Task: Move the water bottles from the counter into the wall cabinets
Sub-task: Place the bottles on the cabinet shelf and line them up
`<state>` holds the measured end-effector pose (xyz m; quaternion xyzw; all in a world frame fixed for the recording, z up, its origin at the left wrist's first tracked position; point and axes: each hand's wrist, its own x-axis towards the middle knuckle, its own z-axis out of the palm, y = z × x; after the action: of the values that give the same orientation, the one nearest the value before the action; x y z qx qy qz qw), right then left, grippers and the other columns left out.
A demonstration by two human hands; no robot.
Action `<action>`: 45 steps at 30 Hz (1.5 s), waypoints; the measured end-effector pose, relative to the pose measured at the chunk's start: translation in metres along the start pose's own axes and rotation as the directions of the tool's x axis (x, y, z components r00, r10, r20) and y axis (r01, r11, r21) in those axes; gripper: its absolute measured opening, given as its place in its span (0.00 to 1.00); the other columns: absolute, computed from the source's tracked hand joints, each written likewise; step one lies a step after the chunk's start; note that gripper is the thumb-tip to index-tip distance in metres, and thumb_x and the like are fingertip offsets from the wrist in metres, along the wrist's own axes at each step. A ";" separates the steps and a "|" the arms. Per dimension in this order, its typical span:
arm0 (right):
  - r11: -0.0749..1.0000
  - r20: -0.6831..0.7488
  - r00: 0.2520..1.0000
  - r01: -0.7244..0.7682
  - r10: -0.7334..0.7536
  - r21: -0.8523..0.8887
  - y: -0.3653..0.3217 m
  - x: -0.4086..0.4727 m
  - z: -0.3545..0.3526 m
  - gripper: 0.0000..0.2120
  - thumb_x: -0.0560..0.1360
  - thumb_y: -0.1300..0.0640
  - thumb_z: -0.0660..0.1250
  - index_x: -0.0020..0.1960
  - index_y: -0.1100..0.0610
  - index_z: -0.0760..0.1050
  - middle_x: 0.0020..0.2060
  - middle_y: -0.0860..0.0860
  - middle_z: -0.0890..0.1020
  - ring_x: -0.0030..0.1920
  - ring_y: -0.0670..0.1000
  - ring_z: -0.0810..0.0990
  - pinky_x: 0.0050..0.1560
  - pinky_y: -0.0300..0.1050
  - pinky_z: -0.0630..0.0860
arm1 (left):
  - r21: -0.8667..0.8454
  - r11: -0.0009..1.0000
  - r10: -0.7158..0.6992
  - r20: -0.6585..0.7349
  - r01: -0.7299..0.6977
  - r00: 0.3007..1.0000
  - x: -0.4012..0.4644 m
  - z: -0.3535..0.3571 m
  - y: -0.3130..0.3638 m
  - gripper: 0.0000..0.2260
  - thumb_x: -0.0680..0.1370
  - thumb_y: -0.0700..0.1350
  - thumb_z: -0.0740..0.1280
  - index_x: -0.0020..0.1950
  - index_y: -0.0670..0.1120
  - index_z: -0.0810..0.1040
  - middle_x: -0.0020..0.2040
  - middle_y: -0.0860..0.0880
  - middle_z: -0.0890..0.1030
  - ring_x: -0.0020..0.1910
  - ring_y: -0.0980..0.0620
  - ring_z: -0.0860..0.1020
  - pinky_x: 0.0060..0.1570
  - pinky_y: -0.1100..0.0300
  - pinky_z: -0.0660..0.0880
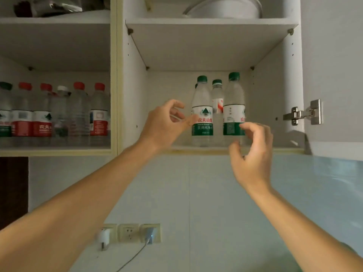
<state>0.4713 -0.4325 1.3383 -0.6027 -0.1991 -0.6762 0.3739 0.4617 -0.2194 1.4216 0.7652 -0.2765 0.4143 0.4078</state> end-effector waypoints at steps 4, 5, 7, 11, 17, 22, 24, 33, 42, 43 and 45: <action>0.982 0.262 0.960 -0.136 0.098 0.132 -0.043 -0.070 0.015 0.12 0.73 0.60 0.63 0.55 0.57 0.75 0.52 0.50 0.76 0.51 0.49 0.77 0.51 0.37 0.74 | -0.017 0.994 0.108 -0.022 -0.108 0.994 -0.070 -0.031 -0.024 0.16 0.74 0.62 0.72 0.53 0.51 0.80 0.41 0.55 0.82 0.40 0.55 0.81 0.38 0.58 0.81; 0.975 0.339 0.931 -0.186 0.135 0.122 -0.052 -0.088 0.021 0.11 0.73 0.61 0.64 0.55 0.56 0.76 0.52 0.48 0.76 0.50 0.47 0.77 0.49 0.36 0.75 | -0.008 0.995 0.096 0.004 -0.096 0.995 -0.090 -0.038 -0.035 0.15 0.75 0.61 0.72 0.52 0.52 0.80 0.40 0.55 0.82 0.39 0.54 0.82 0.38 0.58 0.81; 0.961 0.477 0.858 -0.263 0.191 0.088 -0.069 -0.125 0.035 0.09 0.74 0.63 0.66 0.53 0.55 0.77 0.51 0.46 0.78 0.49 0.45 0.78 0.47 0.34 0.75 | 0.031 0.999 0.040 0.072 -0.042 0.997 -0.128 -0.052 -0.061 0.13 0.76 0.60 0.71 0.51 0.52 0.81 0.38 0.54 0.82 0.37 0.52 0.82 0.37 0.56 0.80; 0.904 0.706 0.632 -0.427 0.321 -0.028 -0.099 -0.194 0.069 0.07 0.75 0.62 0.67 0.50 0.54 0.80 0.47 0.46 0.81 0.44 0.43 0.80 0.40 0.34 0.74 | 0.094 0.984 -0.167 0.181 0.152 0.969 -0.198 -0.086 -0.126 0.10 0.77 0.59 0.70 0.49 0.53 0.81 0.37 0.55 0.83 0.35 0.54 0.82 0.37 0.60 0.80; 0.781 0.828 0.280 -0.564 0.486 -0.267 -0.147 -0.319 0.101 0.06 0.76 0.57 0.68 0.52 0.51 0.81 0.42 0.42 0.82 0.44 0.39 0.80 0.38 0.27 0.71 | 0.216 0.825 -0.565 0.365 0.522 0.740 -0.315 -0.139 -0.237 0.11 0.78 0.59 0.70 0.50 0.52 0.81 0.37 0.54 0.84 0.34 0.55 0.83 0.38 0.57 0.82; 0.688 0.849 0.009 -0.590 0.528 -0.421 -0.178 -0.424 0.114 0.05 0.77 0.52 0.69 0.52 0.45 0.77 0.45 0.41 0.80 0.43 0.40 0.79 0.39 0.36 0.74 | 0.402 0.592 -0.787 0.474 0.699 0.395 -0.419 -0.168 -0.314 0.16 0.77 0.61 0.69 0.56 0.51 0.79 0.47 0.51 0.84 0.44 0.52 0.84 0.47 0.52 0.84; 0.623 0.833 -0.083 -0.624 0.547 -0.472 -0.188 -0.459 0.120 0.06 0.77 0.53 0.69 0.53 0.46 0.77 0.46 0.42 0.80 0.44 0.44 0.81 0.44 0.44 0.80 | 0.474 0.541 -0.823 0.469 0.695 0.320 -0.456 -0.174 -0.336 0.17 0.77 0.61 0.69 0.58 0.50 0.78 0.50 0.52 0.83 0.46 0.52 0.83 0.47 0.53 0.83; 0.329 0.655 -0.338 -0.657 0.676 -0.678 -0.211 -0.555 0.132 0.19 0.77 0.49 0.70 0.66 0.52 0.74 0.50 0.48 0.82 0.44 0.49 0.84 0.48 0.48 0.82 | 0.556 0.414 -0.887 0.424 0.721 0.182 -0.541 -0.164 -0.382 0.14 0.79 0.53 0.70 0.60 0.47 0.80 0.57 0.50 0.82 0.53 0.53 0.78 0.48 0.61 0.72; 0.123 0.510 -0.468 -0.639 0.722 -0.760 -0.226 -0.585 0.154 0.20 0.75 0.47 0.72 0.64 0.53 0.75 0.51 0.51 0.84 0.47 0.50 0.84 0.49 0.48 0.82 | 0.365 0.295 -0.866 0.493 0.883 0.085 -0.558 -0.160 -0.387 0.10 0.80 0.50 0.69 0.56 0.46 0.81 0.45 0.49 0.86 0.46 0.50 0.85 0.55 0.47 0.81; 0.105 0.497 -0.473 -0.639 0.727 -0.762 -0.227 -0.588 0.155 0.19 0.75 0.47 0.72 0.61 0.54 0.76 0.49 0.52 0.85 0.47 0.51 0.85 0.52 0.52 0.83 | 0.360 0.291 -0.867 0.491 0.886 0.086 -0.558 -0.160 -0.386 0.09 0.80 0.49 0.69 0.56 0.46 0.81 0.45 0.48 0.86 0.46 0.49 0.85 0.56 0.46 0.81; 0.076 0.474 -0.480 -0.639 0.738 -0.766 -0.230 -0.589 0.159 0.15 0.75 0.47 0.72 0.56 0.54 0.78 0.45 0.53 0.86 0.45 0.53 0.86 0.53 0.55 0.83 | 0.356 0.284 -0.870 0.486 0.890 0.083 -0.559 -0.161 -0.384 0.09 0.81 0.49 0.68 0.57 0.45 0.81 0.46 0.47 0.86 0.46 0.49 0.86 0.56 0.46 0.81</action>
<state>0.4023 -0.0143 0.8428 -0.8165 0.1415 0.2199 0.5147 0.4070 0.1631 0.8418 0.8533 0.1182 -0.1864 0.4724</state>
